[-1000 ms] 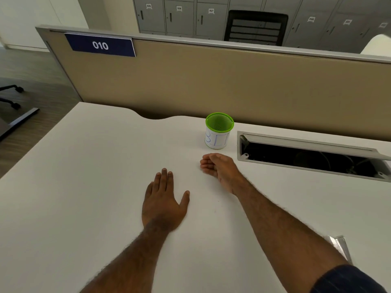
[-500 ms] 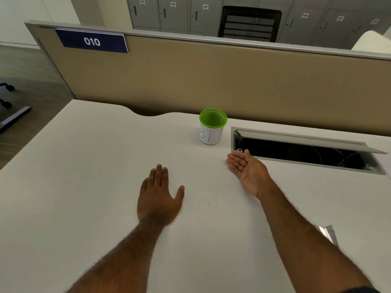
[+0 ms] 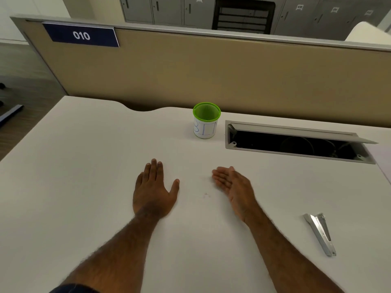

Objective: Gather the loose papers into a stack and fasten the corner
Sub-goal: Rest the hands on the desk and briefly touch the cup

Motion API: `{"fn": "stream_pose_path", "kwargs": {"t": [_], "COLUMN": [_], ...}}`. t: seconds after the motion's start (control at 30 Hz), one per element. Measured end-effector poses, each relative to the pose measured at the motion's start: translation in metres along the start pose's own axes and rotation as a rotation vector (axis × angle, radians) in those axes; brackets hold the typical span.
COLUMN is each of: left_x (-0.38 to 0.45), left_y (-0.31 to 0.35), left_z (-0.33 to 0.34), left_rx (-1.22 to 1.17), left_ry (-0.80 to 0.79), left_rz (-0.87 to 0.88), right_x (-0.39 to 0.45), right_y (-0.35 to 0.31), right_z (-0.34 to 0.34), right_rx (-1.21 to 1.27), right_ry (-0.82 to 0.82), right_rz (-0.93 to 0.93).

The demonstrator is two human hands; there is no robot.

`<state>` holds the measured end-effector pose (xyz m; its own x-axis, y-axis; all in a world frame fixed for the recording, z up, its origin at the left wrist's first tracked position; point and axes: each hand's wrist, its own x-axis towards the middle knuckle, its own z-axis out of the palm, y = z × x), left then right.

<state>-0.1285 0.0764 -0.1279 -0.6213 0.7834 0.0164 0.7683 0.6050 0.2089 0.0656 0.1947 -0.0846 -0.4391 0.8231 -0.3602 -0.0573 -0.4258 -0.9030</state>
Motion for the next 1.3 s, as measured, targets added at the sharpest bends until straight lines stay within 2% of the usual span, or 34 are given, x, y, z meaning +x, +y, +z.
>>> {"fn": "stream_pose_path", "kwargs": {"t": [0.07,0.17,0.23,0.27,0.43,0.57,0.67,0.83,1.1,1.3], "left_x": [0.001,0.001,0.001,0.001,0.003,0.002,0.002,0.002,0.003,0.002], "left_y": [0.000,0.000,0.000,0.000,0.000,-0.001,0.000,-0.001,0.000,-0.001], "left_z": [0.000,0.001,0.001,0.002,0.003,0.003,0.002,0.003,0.003,0.003], "left_rx": [0.000,0.001,0.004,0.005,0.008,0.014,0.010,0.010,0.007,0.008], "left_ry": [-0.003,-0.008,-0.011,-0.012,-0.018,-0.002,-0.005,-0.014,-0.017,-0.020], "left_rz": [0.001,0.000,0.000,-0.001,0.001,0.006,0.004,0.002,0.002,0.002], "right_x": [-0.008,-0.024,-0.039,-0.046,-0.061,-0.053,-0.050,-0.043,-0.027,-0.040], "right_y": [0.003,0.027,0.047,0.055,0.073,0.069,0.063,0.049,0.043,0.050], "right_z": [-0.017,-0.031,-0.027,-0.022,0.014,0.028,0.019,-0.003,0.001,-0.006], "right_rx": [-0.483,-1.282,-1.568,-1.619,-1.630,-1.637,-1.618,-1.601,-1.648,-1.567], "right_ry": [0.143,0.115,0.067,0.060,0.092,0.050,-0.049,-0.041,-0.265,-0.265], "right_rz": [-0.219,-0.306,-0.332,-0.345,-0.345,-0.312,-0.326,-0.355,-0.473,-0.513]}}
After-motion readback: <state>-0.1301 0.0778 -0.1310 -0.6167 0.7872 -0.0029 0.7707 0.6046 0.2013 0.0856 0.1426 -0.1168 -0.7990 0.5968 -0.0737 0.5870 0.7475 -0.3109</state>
